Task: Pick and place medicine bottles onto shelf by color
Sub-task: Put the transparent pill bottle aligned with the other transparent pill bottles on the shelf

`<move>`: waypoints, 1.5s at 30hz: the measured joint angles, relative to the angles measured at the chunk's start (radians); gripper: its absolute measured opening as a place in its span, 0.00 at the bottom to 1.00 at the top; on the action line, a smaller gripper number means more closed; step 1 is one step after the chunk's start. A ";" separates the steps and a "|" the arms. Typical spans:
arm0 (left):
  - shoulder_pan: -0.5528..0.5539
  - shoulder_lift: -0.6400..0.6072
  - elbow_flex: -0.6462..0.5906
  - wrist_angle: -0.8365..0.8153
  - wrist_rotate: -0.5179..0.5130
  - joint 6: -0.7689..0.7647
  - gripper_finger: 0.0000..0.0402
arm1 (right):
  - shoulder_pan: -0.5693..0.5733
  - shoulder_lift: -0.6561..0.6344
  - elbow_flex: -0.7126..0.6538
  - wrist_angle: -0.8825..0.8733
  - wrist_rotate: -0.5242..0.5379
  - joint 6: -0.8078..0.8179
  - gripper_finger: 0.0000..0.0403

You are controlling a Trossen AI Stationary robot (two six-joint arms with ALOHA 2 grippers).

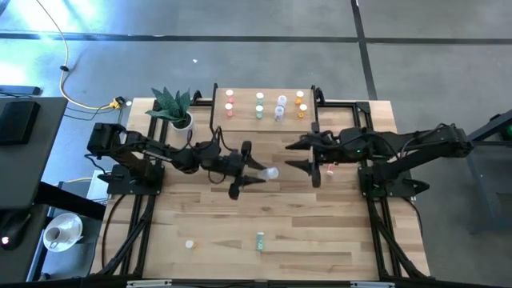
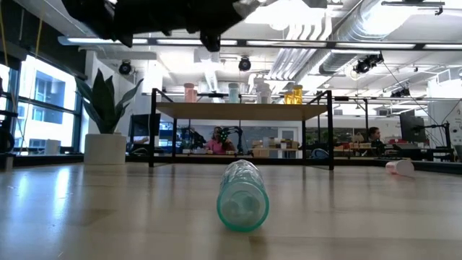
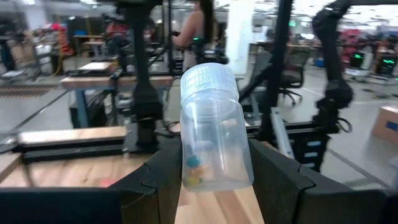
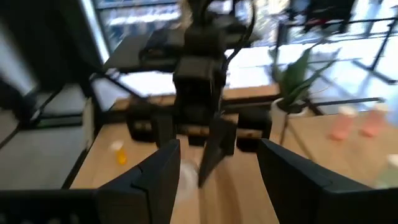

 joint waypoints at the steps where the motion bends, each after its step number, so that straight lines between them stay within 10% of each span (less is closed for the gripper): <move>1: -0.013 0.000 0.000 0.002 0.000 0.012 0.38 | 0.001 0.008 0.000 -0.008 -0.022 -0.011 0.51; 34: -0.102 0.000 0.000 0.003 -0.242 0.045 0.38 | 0.060 0.200 0.001 0.050 -0.056 -0.140 0.51; 45: -0.099 0.002 -0.002 0.017 -0.244 0.097 0.38 | 0.060 0.223 0.002 0.057 -0.045 -0.141 0.29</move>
